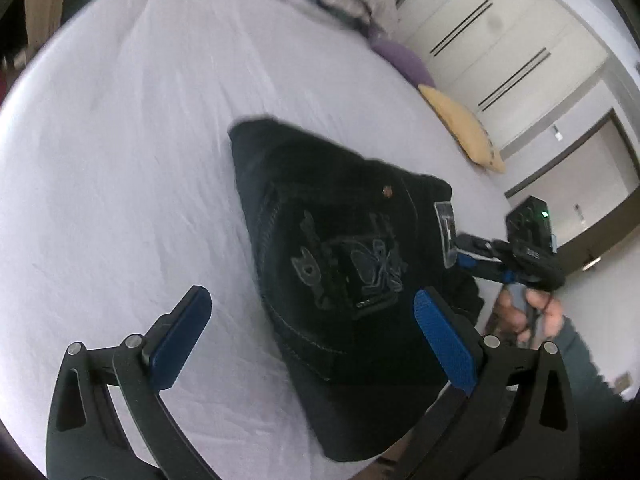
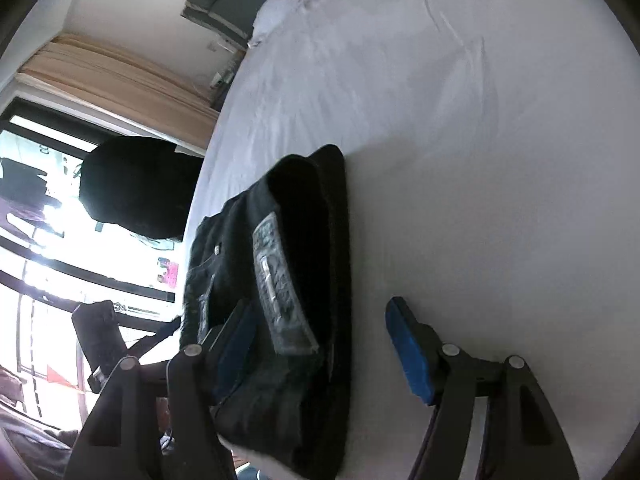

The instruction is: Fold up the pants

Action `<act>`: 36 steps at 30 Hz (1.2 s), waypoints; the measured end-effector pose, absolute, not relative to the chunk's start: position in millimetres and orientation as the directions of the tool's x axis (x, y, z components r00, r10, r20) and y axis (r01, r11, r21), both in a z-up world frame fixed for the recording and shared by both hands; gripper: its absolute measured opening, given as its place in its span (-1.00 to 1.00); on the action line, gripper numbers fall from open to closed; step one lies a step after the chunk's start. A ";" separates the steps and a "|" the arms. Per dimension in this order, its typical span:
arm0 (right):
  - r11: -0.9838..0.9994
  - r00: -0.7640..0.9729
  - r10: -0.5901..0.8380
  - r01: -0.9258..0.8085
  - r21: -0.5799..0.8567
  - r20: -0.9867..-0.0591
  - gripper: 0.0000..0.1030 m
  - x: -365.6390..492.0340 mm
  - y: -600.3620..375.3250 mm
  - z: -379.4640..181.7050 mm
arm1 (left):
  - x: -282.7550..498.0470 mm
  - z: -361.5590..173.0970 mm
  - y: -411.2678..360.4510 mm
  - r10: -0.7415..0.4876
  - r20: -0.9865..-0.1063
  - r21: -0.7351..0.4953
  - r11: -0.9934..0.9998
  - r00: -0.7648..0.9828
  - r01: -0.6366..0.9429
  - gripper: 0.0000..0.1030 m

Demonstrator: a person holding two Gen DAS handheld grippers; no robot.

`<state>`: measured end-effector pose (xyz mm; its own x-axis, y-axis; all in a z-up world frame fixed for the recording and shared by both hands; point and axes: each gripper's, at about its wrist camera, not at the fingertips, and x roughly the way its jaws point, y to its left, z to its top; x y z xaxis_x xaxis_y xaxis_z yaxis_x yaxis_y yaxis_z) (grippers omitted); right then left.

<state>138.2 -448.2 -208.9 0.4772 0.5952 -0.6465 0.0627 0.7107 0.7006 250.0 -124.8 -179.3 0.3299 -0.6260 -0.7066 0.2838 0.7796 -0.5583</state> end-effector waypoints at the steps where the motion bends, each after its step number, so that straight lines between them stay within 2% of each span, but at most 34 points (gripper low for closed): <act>1: 0.703 0.477 0.605 0.056 0.709 -0.638 0.36 143.4 -446.5 -209.4 | 254.9 -185.2 -130.6 -0.632 -0.714 -0.570 0.774 0.301 0.276 0.99; 6: 0.720 0.404 0.631 0.014 0.694 -0.663 0.37 165.8 -428.0 -209.7 | 277.0 -205.9 -145.2 -0.621 -0.750 -0.573 0.782 0.227 0.245 0.95; 8: 0.740 0.391 0.620 -0.004 0.672 -0.680 0.35 170.8 -419.6 -208.2 | 285.0 -206.2 -148.7 -0.626 -0.751 -0.579 0.777 0.208 0.248 0.72; 9: 0.742 0.392 0.618 -0.004 0.670 -0.682 0.21 172.2 -417.9 -208.0 | 286.4 -206.1 -149.4 -0.627 -0.754 -0.579 0.776 0.195 0.251 0.30; 10: 0.747 0.393 0.611 0.001 0.665 -0.687 0.10 172.2 -416.5 -207.3 | 289.1 -208.2 -151.4 -0.618 -0.764 -0.573 0.781 0.183 0.248 0.03; 11: 0.760 0.390 0.596 0.007 0.649 -0.702 -0.07 171.5 -415.2 -206.6 | 292.1 -210.0 -152.0 -0.614 -0.769 -0.571 0.785 0.180 0.239 -0.03; 13: 0.793 0.394 0.558 0.005 0.609 -0.731 -0.20 169.6 -411.2 -202.9 | 294.8 -210.2 -153.4 -0.610 -0.772 -0.566 0.788 0.179 0.241 -0.28; 17: 0.852 0.418 0.484 -0.025 0.523 -0.769 -0.51 164.2 -394.0 -181.3 | 293.4 -201.8 -152.0 -0.613 -0.764 -0.565 0.786 0.200 0.251 -0.38; 19: 0.869 0.443 0.463 -0.055 0.492 -0.768 -0.58 164.6 -387.5 -162.5 | 295.0 -193.5 -146.9 -0.622 -0.754 -0.572 0.779 0.211 0.255 -0.40; 25: 0.868 0.501 0.481 -0.159 0.470 -0.720 -0.60 191.1 -366.0 -109.6 | 316.9 -147.5 -120.6 -0.614 -0.720 -0.546 0.789 0.323 0.283 -0.41; 29: 0.860 0.519 0.498 -0.194 0.471 -0.695 -0.60 243.2 -352.2 -90.4 | 352.7 -117.1 -92.0 -0.579 -0.706 -0.504 0.815 0.408 0.284 -0.41; 32: 0.850 0.517 0.515 -0.206 0.485 -0.683 -0.60 292.7 -339.0 -92.3 | 386.0 -113.7 -76.0 -0.527 -0.723 -0.449 0.850 0.446 0.276 -0.41; 36: 0.847 0.481 0.520 -0.183 0.500 -0.706 -0.60 345.9 -327.4 -119.4 | 423.8 -133.5 -67.7 -0.502 -0.745 -0.434 0.865 0.439 0.251 -0.41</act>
<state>345.9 -327.4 -119.3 0.4811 0.5202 -0.7057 -0.1829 0.8468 0.4995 423.8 -67.7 -133.5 0.4393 -0.5019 -0.7451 0.2513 0.8649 -0.4344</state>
